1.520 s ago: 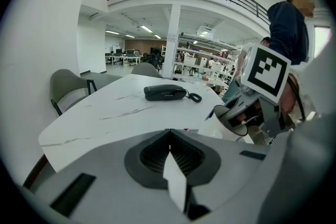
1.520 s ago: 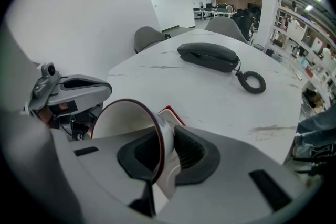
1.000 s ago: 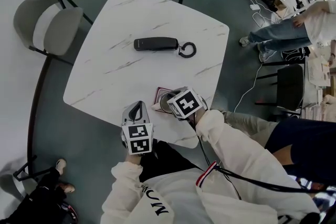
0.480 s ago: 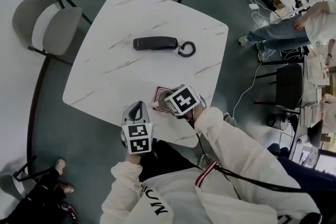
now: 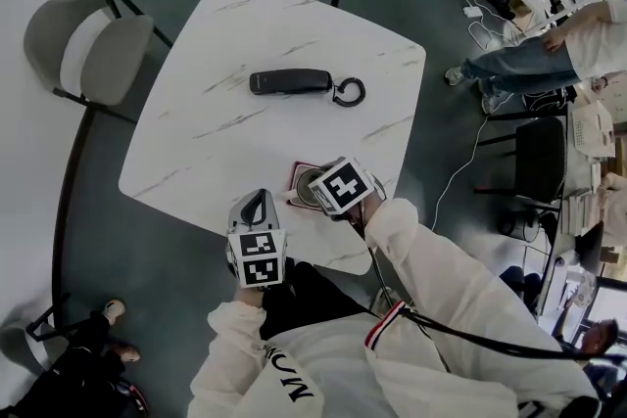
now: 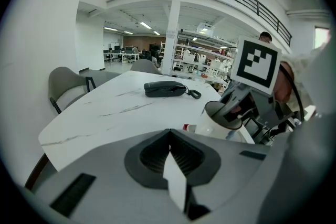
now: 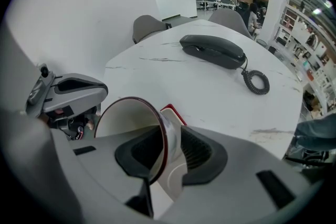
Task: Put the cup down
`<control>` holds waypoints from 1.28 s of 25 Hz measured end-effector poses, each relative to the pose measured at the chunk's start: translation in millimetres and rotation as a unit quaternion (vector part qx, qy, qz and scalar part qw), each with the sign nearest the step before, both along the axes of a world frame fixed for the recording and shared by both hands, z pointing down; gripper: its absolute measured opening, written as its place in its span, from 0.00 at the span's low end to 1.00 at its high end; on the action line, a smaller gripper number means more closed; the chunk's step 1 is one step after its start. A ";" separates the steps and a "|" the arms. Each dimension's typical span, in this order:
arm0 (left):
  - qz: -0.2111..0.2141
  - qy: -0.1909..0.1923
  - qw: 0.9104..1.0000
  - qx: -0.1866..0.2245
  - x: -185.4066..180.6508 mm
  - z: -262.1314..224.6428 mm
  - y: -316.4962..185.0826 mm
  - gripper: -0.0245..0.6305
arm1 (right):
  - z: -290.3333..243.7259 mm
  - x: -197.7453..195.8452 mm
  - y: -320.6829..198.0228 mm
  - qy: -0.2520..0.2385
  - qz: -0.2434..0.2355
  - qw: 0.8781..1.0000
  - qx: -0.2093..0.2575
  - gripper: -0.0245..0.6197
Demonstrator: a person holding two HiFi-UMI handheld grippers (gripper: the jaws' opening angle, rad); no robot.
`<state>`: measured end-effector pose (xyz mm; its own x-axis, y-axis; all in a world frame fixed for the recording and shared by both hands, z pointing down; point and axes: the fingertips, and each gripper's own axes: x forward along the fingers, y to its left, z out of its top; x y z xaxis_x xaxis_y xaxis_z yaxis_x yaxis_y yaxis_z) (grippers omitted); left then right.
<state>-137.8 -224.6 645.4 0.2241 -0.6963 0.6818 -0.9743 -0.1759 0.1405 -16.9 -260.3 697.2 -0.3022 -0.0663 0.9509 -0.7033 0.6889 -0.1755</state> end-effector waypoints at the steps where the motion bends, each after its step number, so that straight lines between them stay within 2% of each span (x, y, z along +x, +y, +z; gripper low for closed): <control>1: 0.001 0.001 1.000 0.000 0.5 -0.2 0.5 0.05 | -0.9 -0.3 0.0 -0.004 0.001 1.000 0.001 0.18; 10: 0.005 0.008 1.000 0.000 2.7 1.4 3.9 0.05 | -13.0 -3.5 -2.7 -0.039 0.013 0.999 0.017 0.30; 19: 0.009 0.005 1.000 0.007 -2.1 -5.9 7.6 0.05 | -34.2 2.6 -6.1 -0.037 0.023 0.998 0.037 0.30; 32: 0.039 -0.003 0.999 0.037 -5.9 -33.2 14.3 0.05 | -81.5 11.0 0.7 -0.068 0.075 0.991 0.086 0.30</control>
<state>-143.8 -210.4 612.1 0.2759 -0.7253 0.6307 -0.9580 -0.2613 0.1185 -5.9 -259.6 615.7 -0.4020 -0.2778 0.8725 -0.7776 0.6067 -0.1650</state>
